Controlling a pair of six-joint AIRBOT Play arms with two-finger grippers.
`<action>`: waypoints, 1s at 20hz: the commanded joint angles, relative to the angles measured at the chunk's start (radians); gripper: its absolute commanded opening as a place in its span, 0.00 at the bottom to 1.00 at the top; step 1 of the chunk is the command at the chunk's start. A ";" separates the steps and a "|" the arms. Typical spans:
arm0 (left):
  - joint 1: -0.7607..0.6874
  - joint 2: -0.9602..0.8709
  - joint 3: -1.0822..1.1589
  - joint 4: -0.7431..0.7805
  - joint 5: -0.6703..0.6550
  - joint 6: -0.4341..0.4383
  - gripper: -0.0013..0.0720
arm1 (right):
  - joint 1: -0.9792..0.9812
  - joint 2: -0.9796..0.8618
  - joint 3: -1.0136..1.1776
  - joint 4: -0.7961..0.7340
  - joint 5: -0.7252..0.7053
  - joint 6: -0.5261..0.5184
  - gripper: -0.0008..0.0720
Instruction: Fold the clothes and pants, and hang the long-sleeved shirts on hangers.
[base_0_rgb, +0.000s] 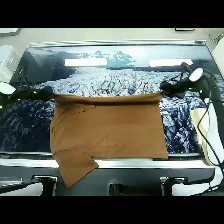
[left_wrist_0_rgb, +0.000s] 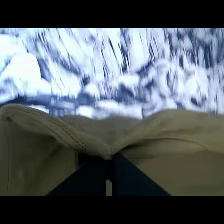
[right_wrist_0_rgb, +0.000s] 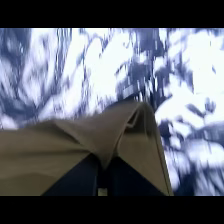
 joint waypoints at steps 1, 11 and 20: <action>-0.026 -0.102 0.033 -0.020 0.265 0.000 0.05 | 0.007 -0.044 -0.007 0.019 -0.370 0.035 0.06; -0.157 -0.223 0.035 -0.021 0.585 -0.001 0.05 | 0.007 -0.152 -0.007 -0.005 -0.455 0.087 0.07; -0.013 -0.095 0.073 0.132 -0.330 0.000 0.05 | -0.083 -0.048 -0.007 -0.034 0.301 -0.060 0.07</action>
